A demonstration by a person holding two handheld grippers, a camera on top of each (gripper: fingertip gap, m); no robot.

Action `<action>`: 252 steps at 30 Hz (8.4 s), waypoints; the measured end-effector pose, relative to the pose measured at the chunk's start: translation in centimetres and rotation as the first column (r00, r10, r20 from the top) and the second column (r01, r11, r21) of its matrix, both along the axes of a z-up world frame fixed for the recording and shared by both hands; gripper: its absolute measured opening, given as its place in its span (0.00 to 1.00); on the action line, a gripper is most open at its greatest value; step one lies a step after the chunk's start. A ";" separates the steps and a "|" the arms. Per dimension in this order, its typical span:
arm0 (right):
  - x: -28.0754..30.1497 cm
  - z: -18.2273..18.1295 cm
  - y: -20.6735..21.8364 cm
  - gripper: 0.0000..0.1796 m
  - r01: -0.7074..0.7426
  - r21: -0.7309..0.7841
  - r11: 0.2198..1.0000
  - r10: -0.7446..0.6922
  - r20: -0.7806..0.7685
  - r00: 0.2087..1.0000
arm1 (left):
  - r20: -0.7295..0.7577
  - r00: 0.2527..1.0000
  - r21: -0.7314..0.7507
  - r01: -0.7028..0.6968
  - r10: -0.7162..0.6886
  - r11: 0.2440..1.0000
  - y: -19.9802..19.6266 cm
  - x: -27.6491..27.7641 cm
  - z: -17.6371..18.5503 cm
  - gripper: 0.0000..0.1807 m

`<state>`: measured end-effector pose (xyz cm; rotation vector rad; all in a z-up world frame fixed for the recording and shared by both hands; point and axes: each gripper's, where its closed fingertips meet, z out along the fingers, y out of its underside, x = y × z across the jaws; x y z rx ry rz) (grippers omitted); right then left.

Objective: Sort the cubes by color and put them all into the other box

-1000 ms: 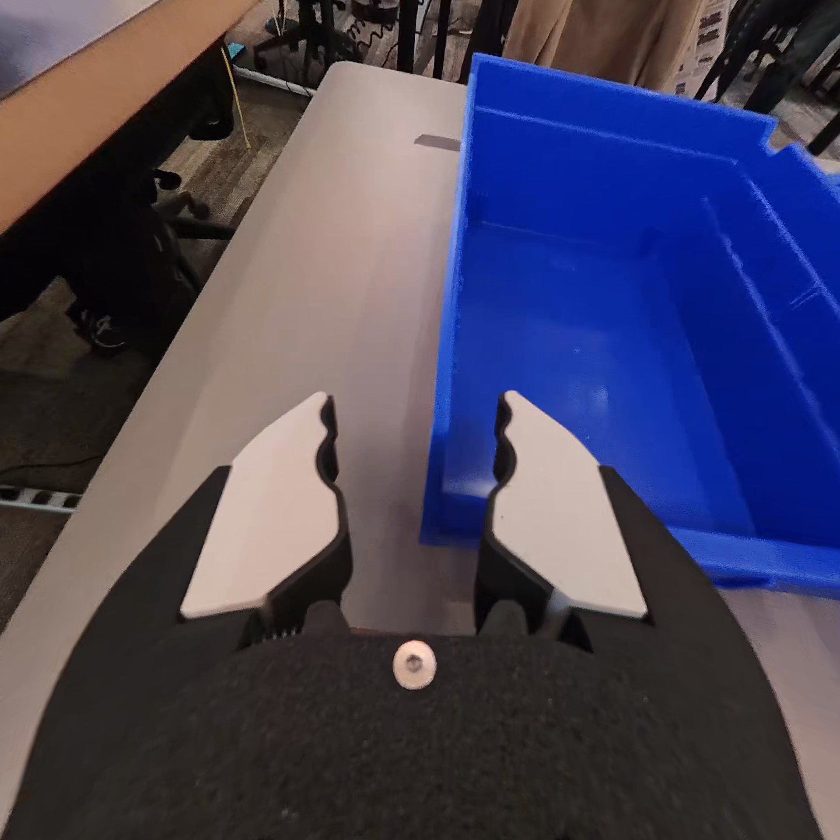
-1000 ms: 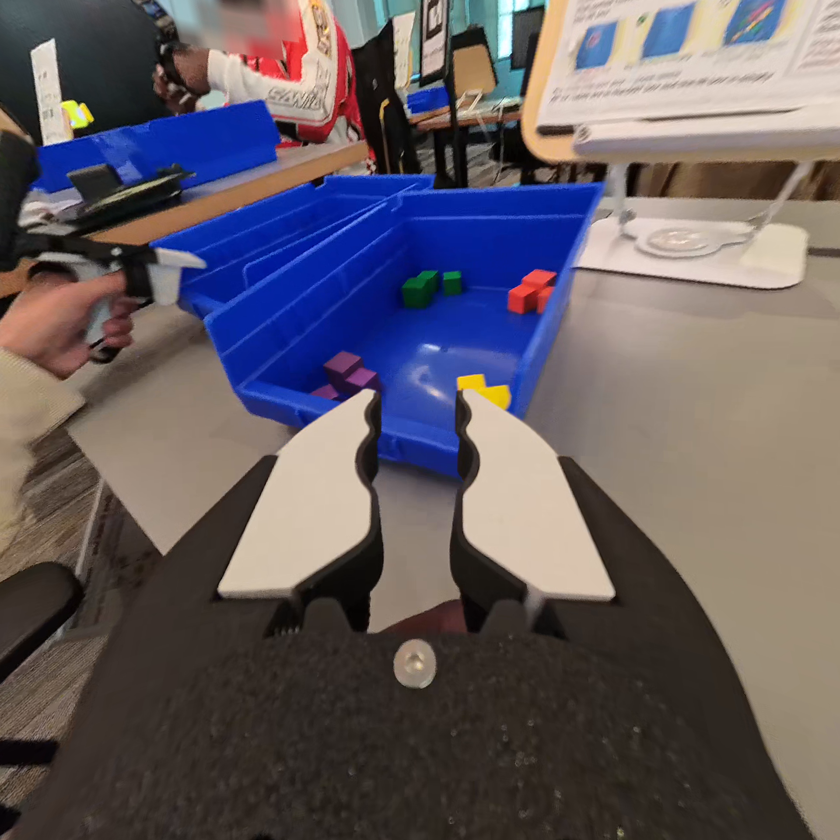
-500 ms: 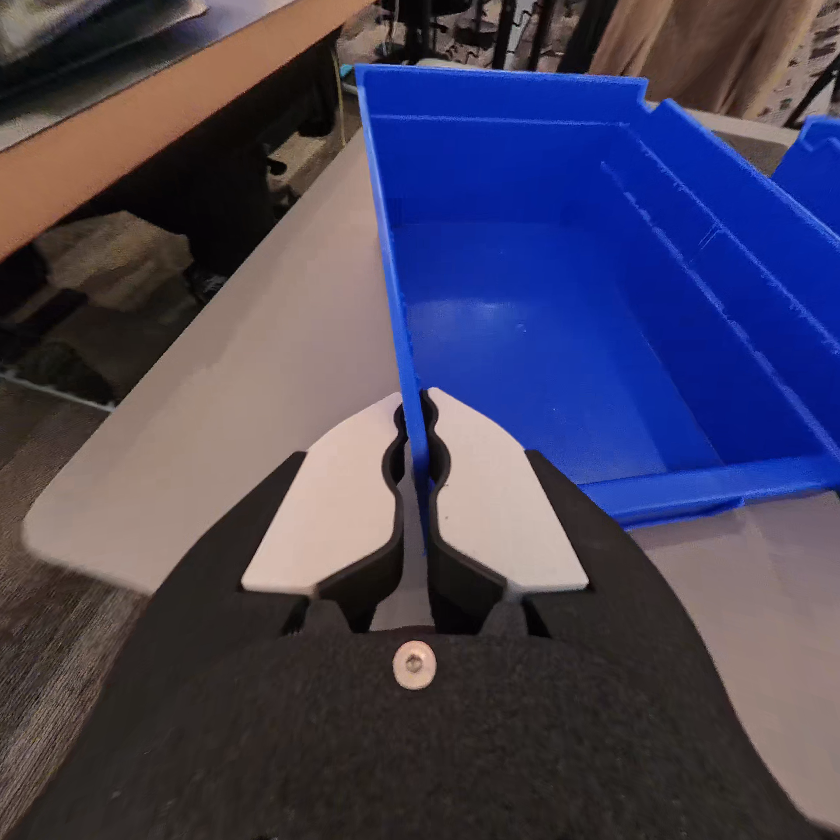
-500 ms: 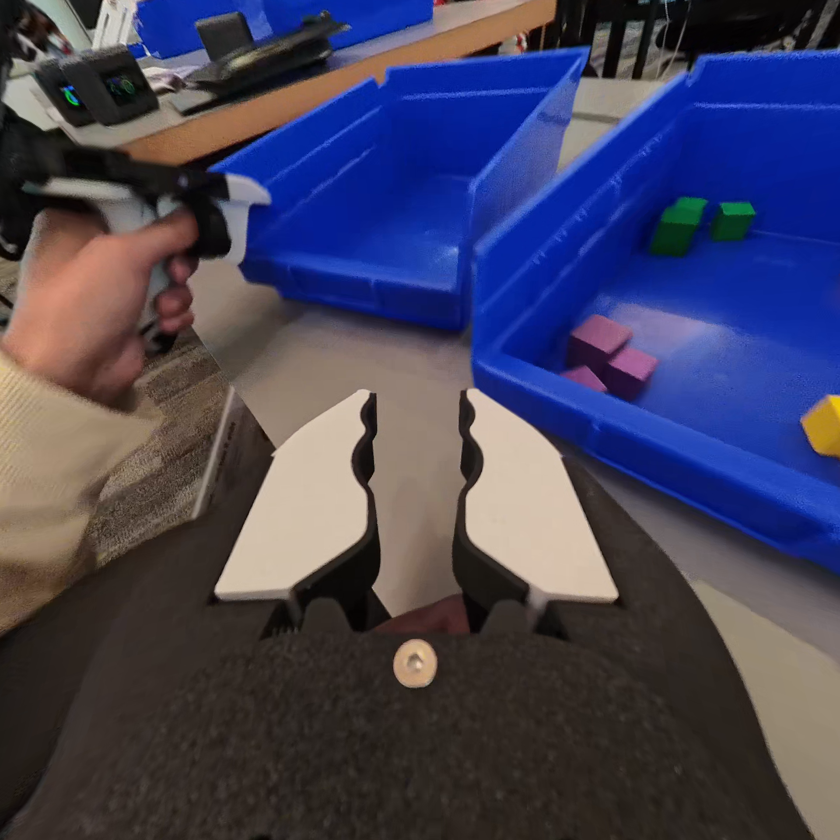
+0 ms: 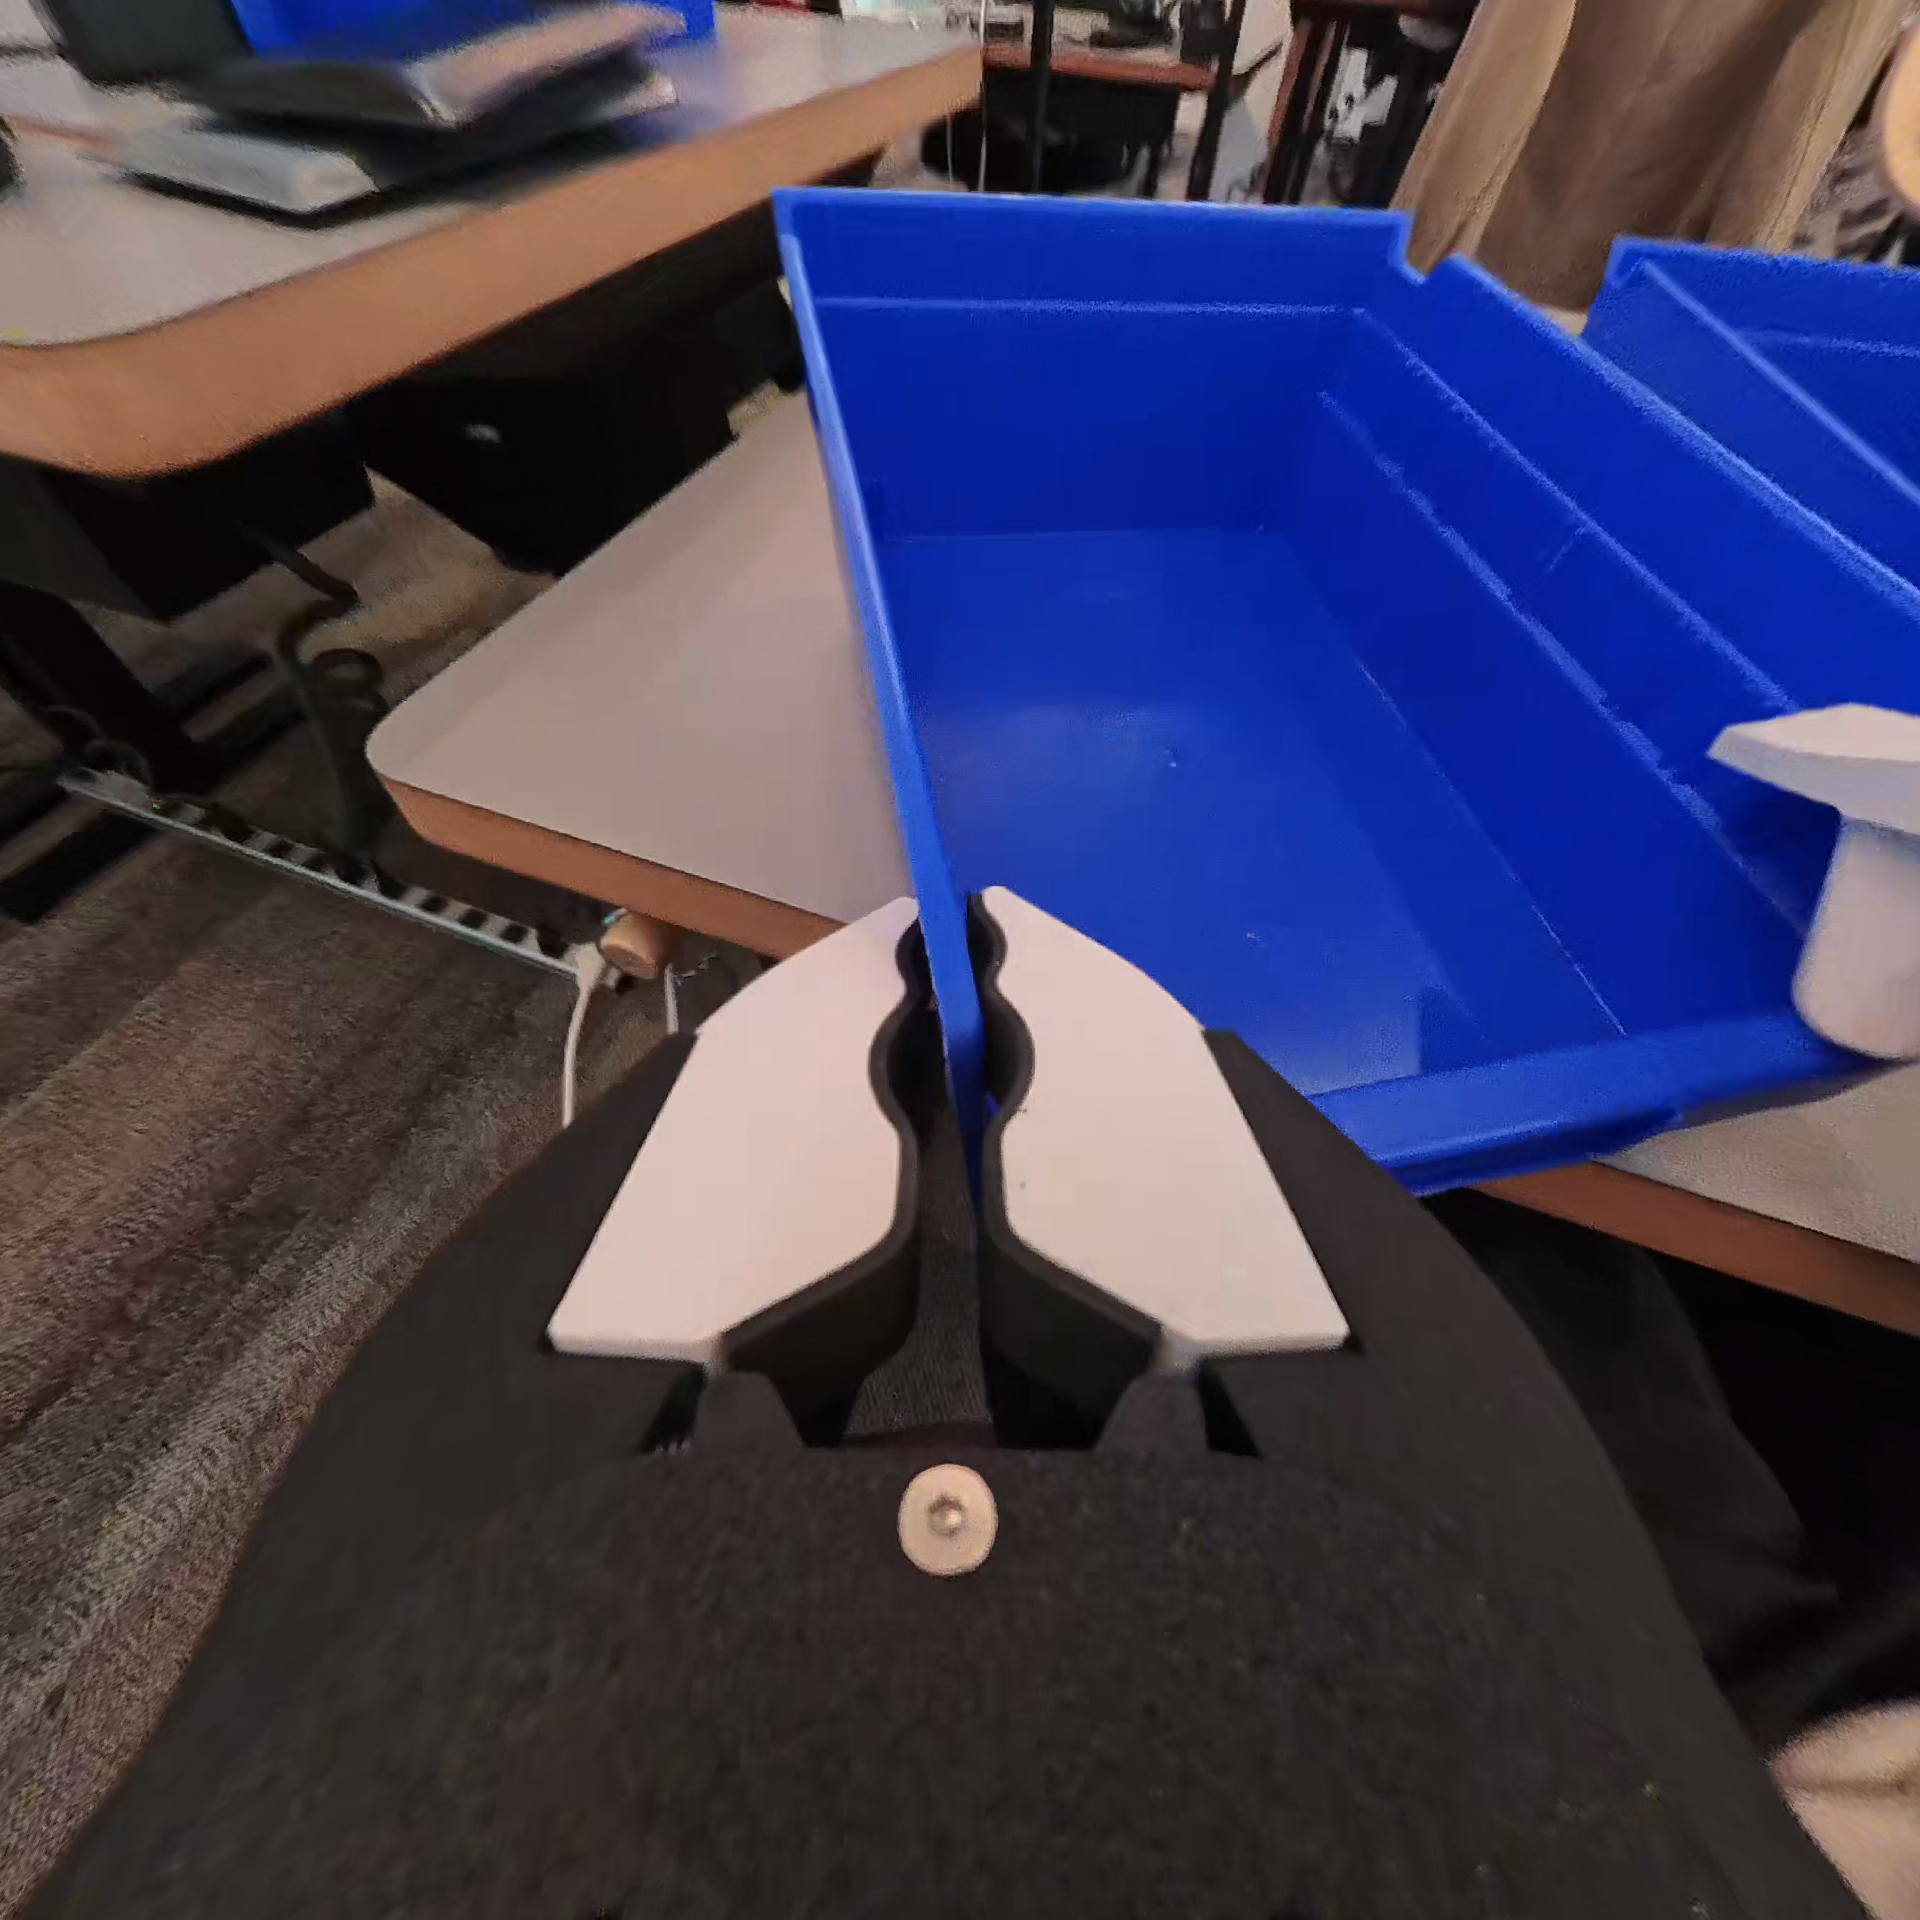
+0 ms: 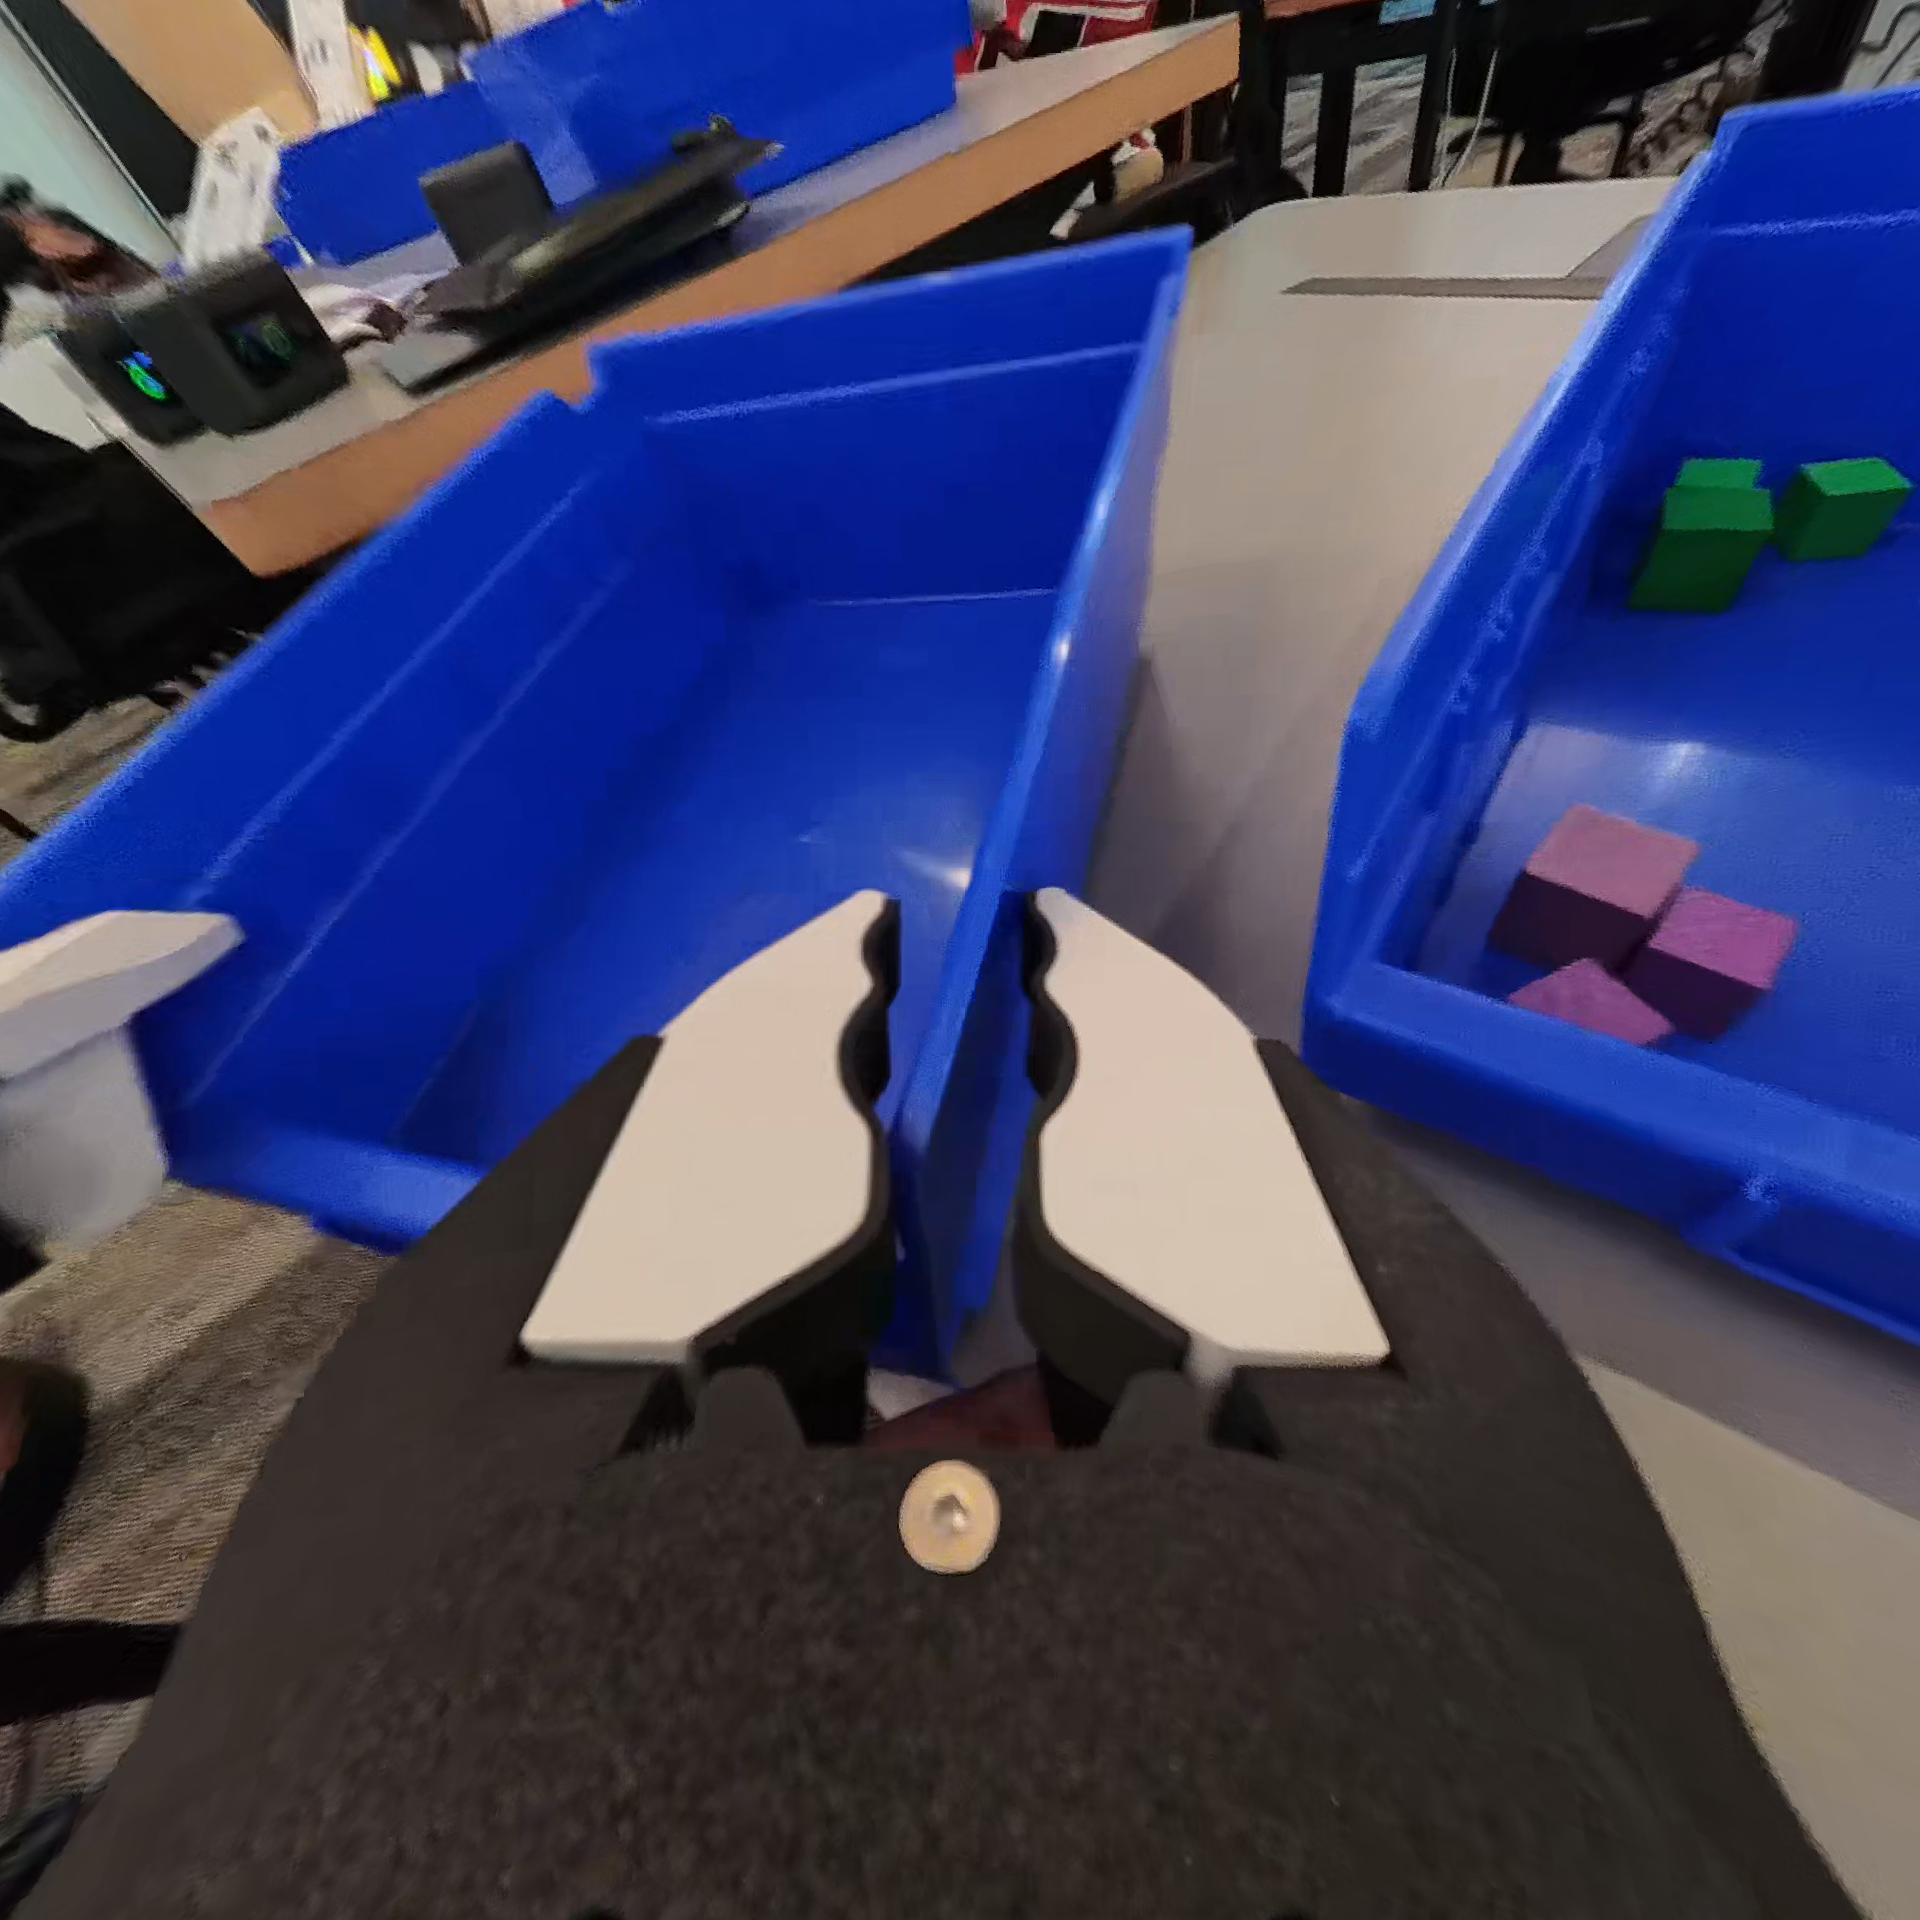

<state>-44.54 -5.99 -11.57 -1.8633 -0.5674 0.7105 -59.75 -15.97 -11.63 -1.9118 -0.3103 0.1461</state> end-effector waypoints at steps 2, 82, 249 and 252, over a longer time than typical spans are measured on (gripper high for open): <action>0.4 0.4 0.5 0.05 0.036 0.033 0.999 -0.036 0.019 0.999 | -0.052 0.998 0.042 -0.028 0.030 0.999 -0.7 0.7 0.8 0.04; 21.3 -0.3 11.5 0.02 0.524 -0.003 0.852 -0.524 0.040 0.851 | 0.159 0.926 -0.138 0.363 -0.341 0.922 18.7 17.5 -2.2 0.04; 23.4 6.2 7.5 0.12 -0.662 -0.451 0.598 -0.044 -0.844 0.535 | -0.252 -0.274 -0.140 0.959 -0.928 -0.245 18.2 40.2 4.0 0.12; 23.7 5.6 7.8 0.12 -0.664 -0.453 0.594 -0.056 -0.847 0.528 | -0.245 -0.224 -0.188 0.965 -0.943 -0.181 18.4 40.2 3.3 0.13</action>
